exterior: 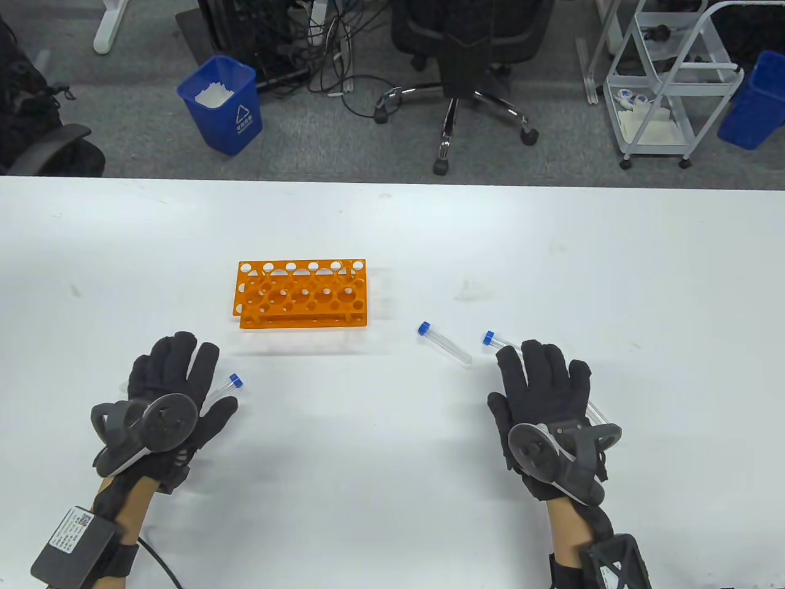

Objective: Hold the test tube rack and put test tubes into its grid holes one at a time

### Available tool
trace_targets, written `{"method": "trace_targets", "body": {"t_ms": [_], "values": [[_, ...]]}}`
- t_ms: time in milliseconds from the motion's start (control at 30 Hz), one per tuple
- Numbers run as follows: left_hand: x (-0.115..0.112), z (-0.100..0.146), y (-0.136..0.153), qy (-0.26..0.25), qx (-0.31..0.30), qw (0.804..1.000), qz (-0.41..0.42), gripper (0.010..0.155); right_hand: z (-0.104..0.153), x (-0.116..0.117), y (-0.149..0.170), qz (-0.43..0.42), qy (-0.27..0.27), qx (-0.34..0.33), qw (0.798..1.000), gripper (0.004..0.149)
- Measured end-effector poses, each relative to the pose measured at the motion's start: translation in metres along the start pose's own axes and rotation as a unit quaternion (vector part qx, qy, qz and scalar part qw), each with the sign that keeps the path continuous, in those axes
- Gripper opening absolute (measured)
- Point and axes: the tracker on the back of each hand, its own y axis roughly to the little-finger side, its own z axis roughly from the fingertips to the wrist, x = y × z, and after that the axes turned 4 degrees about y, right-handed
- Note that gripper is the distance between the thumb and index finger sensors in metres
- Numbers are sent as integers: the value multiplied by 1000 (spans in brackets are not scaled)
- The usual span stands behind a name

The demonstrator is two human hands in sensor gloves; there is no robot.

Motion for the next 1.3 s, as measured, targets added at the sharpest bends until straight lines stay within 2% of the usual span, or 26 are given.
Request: {"method": "trace_targets", "body": {"t_ms": [167,300,433,567,633,667,767,833,933,1100,1167,1200,1300], "values": [[36,-34,0,-21,32,998,59,80,-1,-1,1,-18,-2,8,1000,64],[49,-76,4,-14,60,989,132,78,-1,0,1,-25,-9,3,1000,62],[39,-120,12,15,111,987,112,77,0,-2,3,-32,-7,12,999,62],[13,-151,21,64,188,975,100,77,1,-3,5,-43,-9,24,999,61],[-4,-164,26,106,226,964,93,78,2,-3,7,-46,-8,28,999,61],[-11,-168,28,129,241,957,93,78,2,-3,8,-47,-9,30,998,61],[-32,-175,32,206,308,920,130,78,3,-3,10,-53,-11,37,998,60],[-44,-178,35,251,324,897,166,77,3,-3,12,-55,-12,42,998,60],[-54,-181,36,286,337,876,194,70,4,-4,14,-58,-13,46,997,60],[-59,-184,38,272,348,871,214,54,4,-4,13,-64,-15,48,997,60],[-61,-183,40,263,352,868,233,58,4,-4,13,-65,-16,49,997,60],[-61,-182,41,261,352,862,254,49,4,-3,13,-65,-18,49,996,60],[-61,-178,43,259,337,841,334,44,3,-2,13,-67,-23,51,996,60]]}}
